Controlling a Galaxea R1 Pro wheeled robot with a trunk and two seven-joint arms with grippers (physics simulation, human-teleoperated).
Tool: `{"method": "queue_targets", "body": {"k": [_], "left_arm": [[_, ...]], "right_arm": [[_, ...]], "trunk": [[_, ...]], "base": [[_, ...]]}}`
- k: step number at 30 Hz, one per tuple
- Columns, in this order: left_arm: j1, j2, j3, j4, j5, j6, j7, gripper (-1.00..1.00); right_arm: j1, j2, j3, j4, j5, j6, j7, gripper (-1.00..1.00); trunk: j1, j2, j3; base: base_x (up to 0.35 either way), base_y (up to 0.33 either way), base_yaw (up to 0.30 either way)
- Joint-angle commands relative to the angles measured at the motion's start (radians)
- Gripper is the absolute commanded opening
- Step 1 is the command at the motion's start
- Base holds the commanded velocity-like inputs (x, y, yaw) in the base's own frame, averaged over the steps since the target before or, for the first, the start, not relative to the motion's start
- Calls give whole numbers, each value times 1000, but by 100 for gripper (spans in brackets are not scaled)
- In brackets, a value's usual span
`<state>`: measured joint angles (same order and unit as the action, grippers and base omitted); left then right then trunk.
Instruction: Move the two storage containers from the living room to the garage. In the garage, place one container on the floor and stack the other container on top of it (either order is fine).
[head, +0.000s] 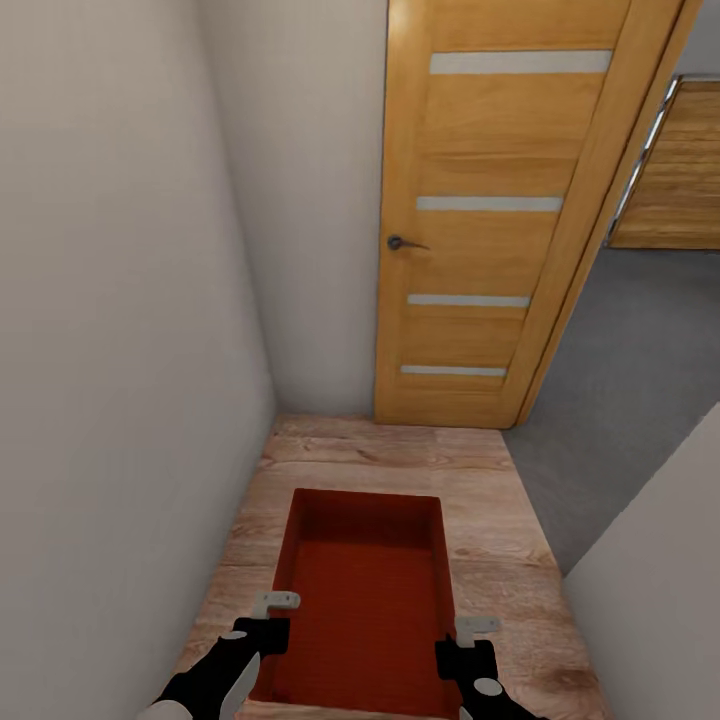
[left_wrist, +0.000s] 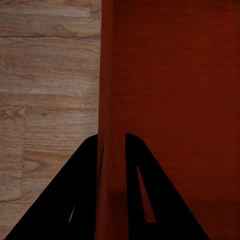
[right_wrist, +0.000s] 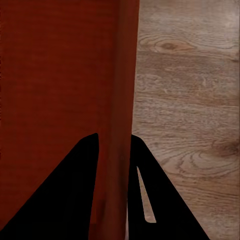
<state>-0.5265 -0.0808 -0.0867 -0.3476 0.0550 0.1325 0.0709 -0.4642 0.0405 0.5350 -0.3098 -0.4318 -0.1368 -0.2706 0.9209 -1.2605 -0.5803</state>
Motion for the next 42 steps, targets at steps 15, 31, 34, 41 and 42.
{"method": "queue_targets", "body": {"k": [15, 31, 34, 41, 42], "left_arm": [[-1, 1, -7, -8, 16, 6, 9, -100], [-1, 3, -7, -8, 16, 6, 9, -100], [-1, 3, -7, -8, 16, 6, 9, -100], [-1, 2, -7, -8, 16, 6, 9, -100], [-1, 2, -7, -8, 16, 6, 9, -100]], "right_arm": [[-1, -2, 12, 63, -16, -1, -2, -100], [-1, -2, 12, 63, -16, -1, -2, -100], [-1, -2, 12, 63, -16, -1, -2, -100], [-1, -2, 12, 63, -16, -1, -2, -100], [-1, -2, 12, 63, -16, -1, -2, -100]], "trunk": [[1, -1, -1], [1, -1, -1], [1, -1, -1], [1, -1, -1], [1, -1, -1]], "base": [[323, 0, 0], [323, 0, 0], [323, 0, 0], [323, 0, 0], [323, 0, 0]]}}
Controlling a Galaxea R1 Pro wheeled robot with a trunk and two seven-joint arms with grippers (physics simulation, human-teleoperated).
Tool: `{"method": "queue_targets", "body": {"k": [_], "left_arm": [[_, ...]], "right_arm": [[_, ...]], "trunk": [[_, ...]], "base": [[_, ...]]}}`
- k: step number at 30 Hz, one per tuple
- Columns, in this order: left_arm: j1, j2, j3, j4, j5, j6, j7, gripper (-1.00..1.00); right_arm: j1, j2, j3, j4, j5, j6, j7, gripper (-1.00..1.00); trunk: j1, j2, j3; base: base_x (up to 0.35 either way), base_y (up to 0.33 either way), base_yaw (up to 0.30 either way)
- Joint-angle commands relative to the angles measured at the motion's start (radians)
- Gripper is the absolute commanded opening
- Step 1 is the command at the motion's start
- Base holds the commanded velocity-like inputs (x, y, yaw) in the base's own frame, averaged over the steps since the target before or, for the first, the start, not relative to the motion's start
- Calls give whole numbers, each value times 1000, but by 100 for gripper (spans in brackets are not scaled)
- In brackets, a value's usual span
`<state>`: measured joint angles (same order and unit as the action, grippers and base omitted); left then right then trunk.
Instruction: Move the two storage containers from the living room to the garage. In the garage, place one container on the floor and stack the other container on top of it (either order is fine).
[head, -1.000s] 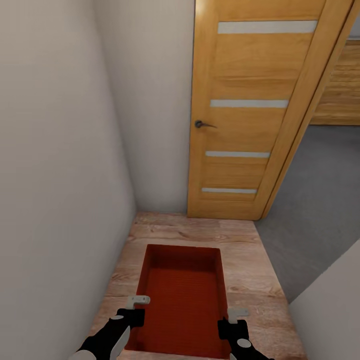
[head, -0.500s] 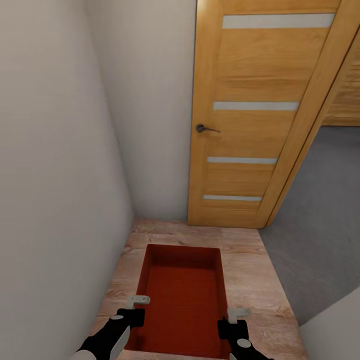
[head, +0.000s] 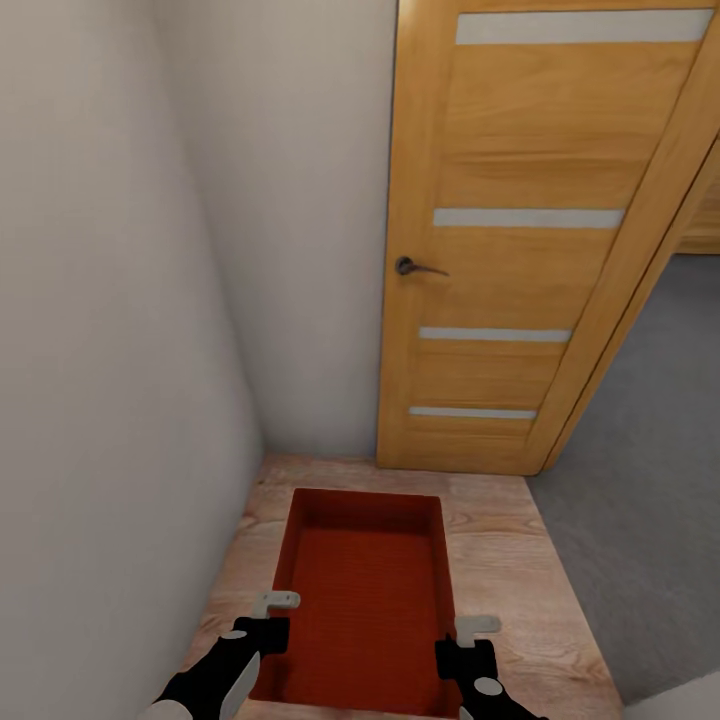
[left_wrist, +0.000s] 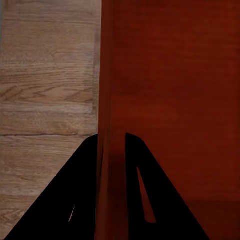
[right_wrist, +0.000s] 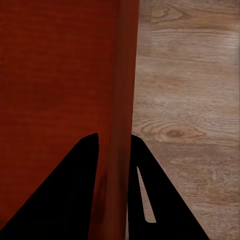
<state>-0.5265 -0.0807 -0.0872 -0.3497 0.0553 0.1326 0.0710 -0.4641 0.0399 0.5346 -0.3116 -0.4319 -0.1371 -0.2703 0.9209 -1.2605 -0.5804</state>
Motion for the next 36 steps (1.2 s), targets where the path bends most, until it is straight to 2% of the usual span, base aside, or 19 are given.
{"method": "queue_targets", "body": {"k": [1, 10, 36], "left_arm": [[-1, 2, -6, -6, 15, 5, 9, -100], [-1, 1, -6, -6, 15, 5, 10, -100], [-1, 2, -6, -5, 16, 5, 9, -100]], "right_arm": [[-1, -2, 12, 65, -16, -1, -2, -100], [-1, 0, 12, 65, -16, -1, -3, -100], [-1, 0, 11, 65, -17, 0, -3, -100]], "trunk": [[1, -1, -1], [1, -1, -1], [1, -1, -1]], "base": [[323, 0, 0], [275, 0, -42], [3, 0, -284]]}}
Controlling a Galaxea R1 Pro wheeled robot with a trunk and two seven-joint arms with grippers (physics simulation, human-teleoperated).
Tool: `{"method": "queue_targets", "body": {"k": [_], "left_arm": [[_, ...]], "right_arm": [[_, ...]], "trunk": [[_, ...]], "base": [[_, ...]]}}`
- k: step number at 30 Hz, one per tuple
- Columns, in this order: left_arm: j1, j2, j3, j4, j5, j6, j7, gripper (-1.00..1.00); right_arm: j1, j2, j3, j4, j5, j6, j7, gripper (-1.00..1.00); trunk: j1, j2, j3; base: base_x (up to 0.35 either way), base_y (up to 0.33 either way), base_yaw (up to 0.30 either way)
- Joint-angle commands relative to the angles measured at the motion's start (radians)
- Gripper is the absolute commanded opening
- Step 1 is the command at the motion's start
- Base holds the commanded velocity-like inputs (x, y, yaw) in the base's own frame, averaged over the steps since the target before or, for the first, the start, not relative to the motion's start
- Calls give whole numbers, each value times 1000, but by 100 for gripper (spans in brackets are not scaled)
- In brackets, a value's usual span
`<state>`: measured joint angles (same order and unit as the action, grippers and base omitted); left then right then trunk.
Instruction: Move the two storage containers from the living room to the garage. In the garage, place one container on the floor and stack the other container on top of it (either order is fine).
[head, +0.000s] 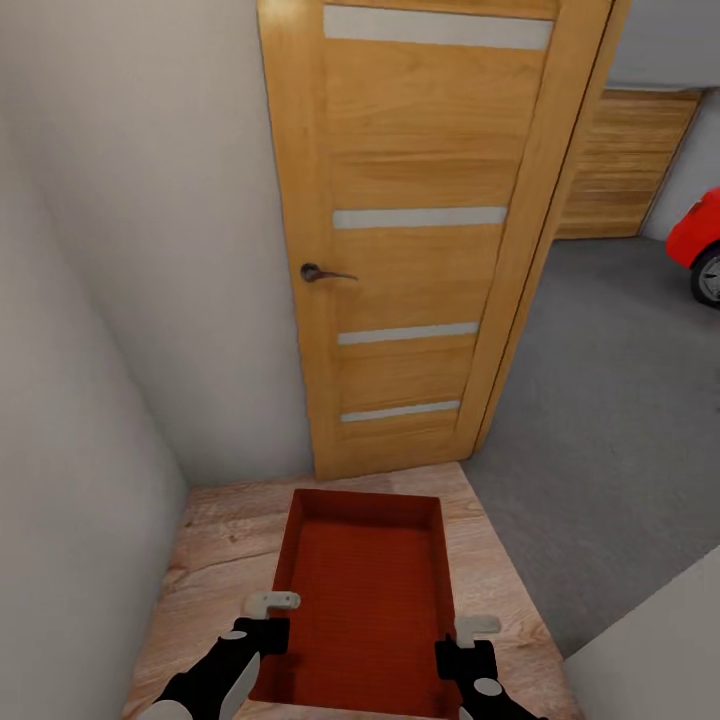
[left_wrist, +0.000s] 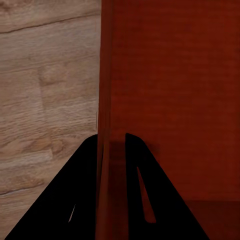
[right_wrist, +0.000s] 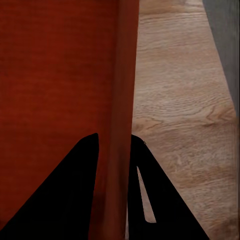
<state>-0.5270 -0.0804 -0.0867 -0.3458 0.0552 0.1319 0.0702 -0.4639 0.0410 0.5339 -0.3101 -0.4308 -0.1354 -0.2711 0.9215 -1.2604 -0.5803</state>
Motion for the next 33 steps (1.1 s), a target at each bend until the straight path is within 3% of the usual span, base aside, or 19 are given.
{"method": "queue_targets", "body": {"k": [1, 33], "left_arm": [[-1, 2, -7, -9, 16, 6, 10, -100], [-1, 1, -7, -7, 17, 7, 10, -100]], "right_arm": [[-1, -1, 12, 63, -18, -1, -2, -100], [-1, -1, 12, 63, -17, -1, -2, -100]], "trunk": [[0, -1, -1], [0, -1, -1]], "base": [[0, 0, -287], [0, 0, -287]]}}
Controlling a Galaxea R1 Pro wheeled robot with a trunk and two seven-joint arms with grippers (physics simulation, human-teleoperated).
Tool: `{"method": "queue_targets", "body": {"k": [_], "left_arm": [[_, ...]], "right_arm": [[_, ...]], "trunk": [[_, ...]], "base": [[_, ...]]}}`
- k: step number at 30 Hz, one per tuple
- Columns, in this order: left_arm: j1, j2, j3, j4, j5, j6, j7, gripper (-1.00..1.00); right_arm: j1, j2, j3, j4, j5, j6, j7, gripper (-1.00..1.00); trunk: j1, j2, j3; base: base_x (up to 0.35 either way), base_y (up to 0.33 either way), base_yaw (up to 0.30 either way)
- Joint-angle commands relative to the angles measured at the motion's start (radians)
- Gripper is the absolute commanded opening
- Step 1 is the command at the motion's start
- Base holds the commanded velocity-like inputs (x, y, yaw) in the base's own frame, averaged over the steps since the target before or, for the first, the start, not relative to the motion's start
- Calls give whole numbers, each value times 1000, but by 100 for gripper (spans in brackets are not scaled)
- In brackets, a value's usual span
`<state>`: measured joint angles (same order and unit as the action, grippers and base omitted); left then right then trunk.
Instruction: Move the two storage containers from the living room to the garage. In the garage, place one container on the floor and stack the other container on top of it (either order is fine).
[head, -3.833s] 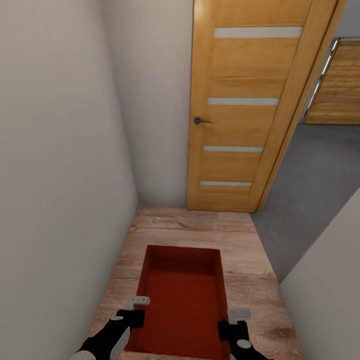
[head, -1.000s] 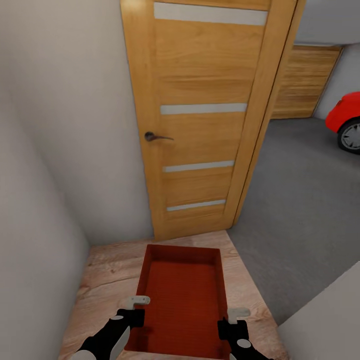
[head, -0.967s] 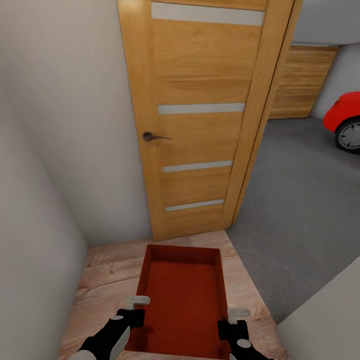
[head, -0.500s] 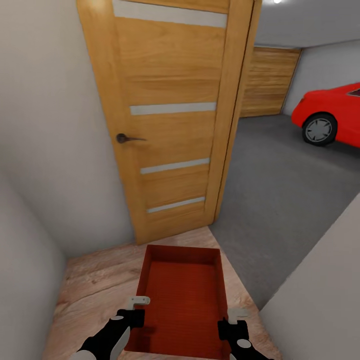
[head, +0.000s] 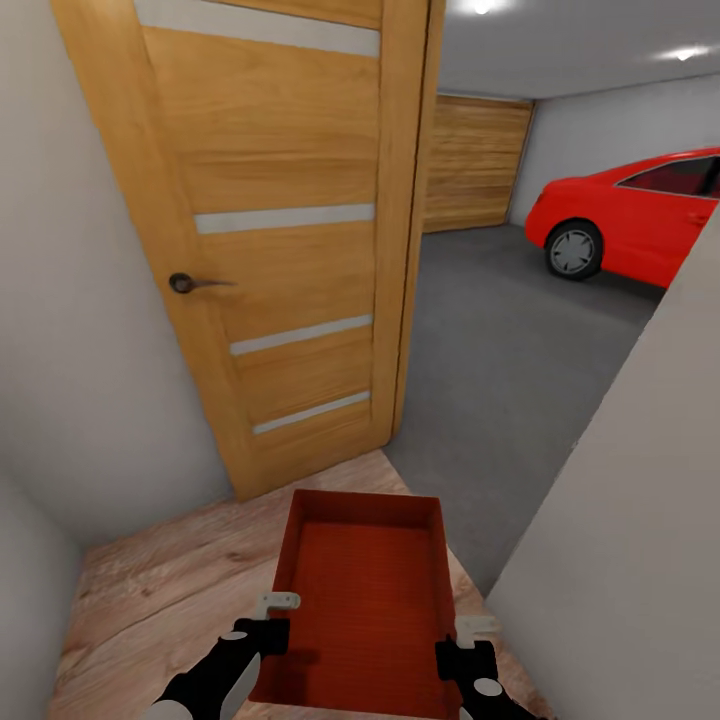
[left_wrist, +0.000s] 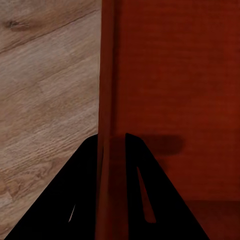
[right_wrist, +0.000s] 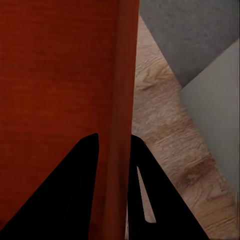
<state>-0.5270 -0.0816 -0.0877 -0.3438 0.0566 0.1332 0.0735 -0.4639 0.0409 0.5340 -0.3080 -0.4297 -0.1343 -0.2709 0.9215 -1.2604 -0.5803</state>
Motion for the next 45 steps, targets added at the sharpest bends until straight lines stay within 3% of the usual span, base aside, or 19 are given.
{"method": "queue_targets", "body": {"k": [1, 23, 45], "left_arm": [[-1, 2, -6, -9, 15, 6, 7, -100], [-1, 2, -6, -4, 16, 12, 6, -100], [-1, 0, -6, -7, 16, 8, 6, -100]], "right_arm": [[-1, -1, 12, 61, -19, -2, -2, -100], [-1, -2, 12, 61, -19, -3, -2, -100], [-1, -3, 12, 61, -19, -2, -2, -100]], "trunk": [[0, -1, -1], [0, -1, -1], [0, -1, -1]], "base": [[0, 0, -287], [0, 279, -49], [0, 17, -276]]}}
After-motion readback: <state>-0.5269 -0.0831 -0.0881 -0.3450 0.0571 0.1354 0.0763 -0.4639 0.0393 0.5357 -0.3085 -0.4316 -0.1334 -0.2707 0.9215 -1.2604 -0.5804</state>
